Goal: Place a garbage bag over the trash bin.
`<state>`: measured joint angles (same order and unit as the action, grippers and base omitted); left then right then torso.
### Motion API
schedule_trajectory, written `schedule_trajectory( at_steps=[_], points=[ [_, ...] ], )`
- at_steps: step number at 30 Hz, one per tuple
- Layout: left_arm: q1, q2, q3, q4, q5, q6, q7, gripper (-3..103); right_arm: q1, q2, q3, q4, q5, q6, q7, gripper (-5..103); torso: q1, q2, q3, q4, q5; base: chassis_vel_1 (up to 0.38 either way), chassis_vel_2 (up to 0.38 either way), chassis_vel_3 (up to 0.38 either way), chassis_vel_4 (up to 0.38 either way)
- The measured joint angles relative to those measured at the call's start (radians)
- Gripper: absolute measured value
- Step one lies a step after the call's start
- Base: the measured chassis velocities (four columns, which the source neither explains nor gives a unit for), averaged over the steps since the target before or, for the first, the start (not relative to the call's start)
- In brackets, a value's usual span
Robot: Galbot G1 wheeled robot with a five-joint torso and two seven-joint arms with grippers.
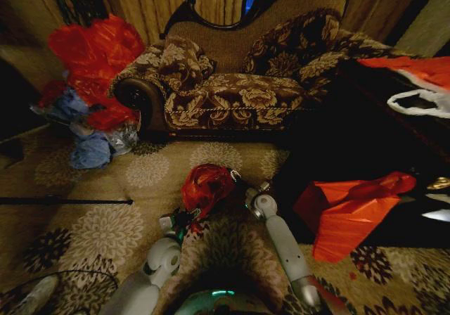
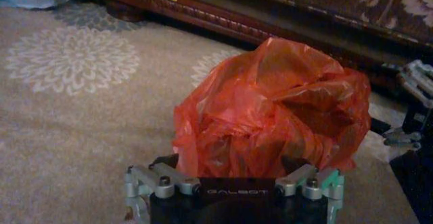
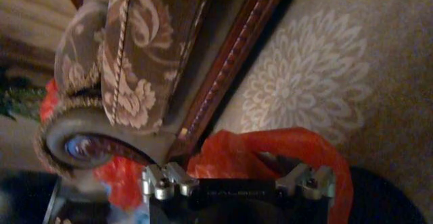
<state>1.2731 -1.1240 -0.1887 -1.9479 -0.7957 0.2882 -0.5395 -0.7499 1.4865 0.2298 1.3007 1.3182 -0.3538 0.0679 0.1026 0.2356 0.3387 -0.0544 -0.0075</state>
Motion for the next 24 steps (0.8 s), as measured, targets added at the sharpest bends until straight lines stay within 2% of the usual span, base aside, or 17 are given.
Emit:
schedule_trajectory(
  at_steps=[8, 12, 14, 16, 17, 22, 23, 24],
  points=[
    [-0.025, 0.0, 0.004, 0.013, -0.009, 0.004, -0.002, 100, 0.013, 0.009, -0.032, -0.012, -0.08, 0.009, 0.006, 79, 0.0, 0.0, 0.0, 0.0001, 0.0002, 0.0, 0.0, 0.0, 0.0],
    [-0.036, 0.002, 0.006, 0.018, -0.01, 0.004, -0.001, 100, 0.021, 0.011, -0.038, -0.022, -0.101, 0.017, 0.011, 60, 0.0, 0.0, 0.0, 0.0001, 0.0001, 0.0, 0.0, 0.0, 0.0],
    [-0.037, 0.003, 0.006, 0.019, -0.01, 0.004, -0.001, 100, 0.022, 0.009, -0.042, -0.023, -0.107, 0.023, 0.009, 60, 0.0, 0.0, 0.0, 0.0001, 0.0002, 0.0, 0.0, 0.0, 0.0],
    [-0.039, 0.003, 0.008, 0.022, -0.01, 0.004, 0.001, 100, 0.025, 0.006, -0.047, -0.027, -0.114, 0.031, 0.003, 49, 0.0, 0.0, 0.0, 0.0, 0.0001, 0.0, 0.0, 0.0, 0.0],
    [-0.039, 0.003, 0.008, 0.022, -0.01, 0.004, 0.001, 100, 0.025, 0.006, -0.047, -0.027, -0.114, 0.031, 0.003, 49, 0.0, 0.0, 0.0, 0.0, 0.0001, 0.0, 0.0, 0.0, 0.0],
    [-0.041, 0.001, 0.009, 0.025, -0.01, 0.004, 0.003, 100, 0.041, 0.008, -0.051, -0.037, -0.114, 0.034, 0.012, 22, 0.0, 0.0, 0.0, 0.0, 0.0002, 0.0, 0.0, 0.0, 0.0],
    [-0.041, 0.001, 0.009, 0.025, -0.01, 0.004, 0.003, 100, 0.041, 0.008, -0.051, -0.037, -0.114, 0.034, 0.012, 22, 0.0, 0.0, 0.0, 0.0, 0.0002, 0.0, 0.0, 0.0, 0.0],
    [-0.041, 0.001, 0.008, 0.025, -0.01, 0.004, 0.003, 100, 0.046, 0.008, -0.051, -0.041, -0.114, 0.035, 0.016, 17, 0.0, 0.0, 0.0, 0.0001, 0.0002, 0.0, 0.0, 0.0, 0.0]
  ],
)
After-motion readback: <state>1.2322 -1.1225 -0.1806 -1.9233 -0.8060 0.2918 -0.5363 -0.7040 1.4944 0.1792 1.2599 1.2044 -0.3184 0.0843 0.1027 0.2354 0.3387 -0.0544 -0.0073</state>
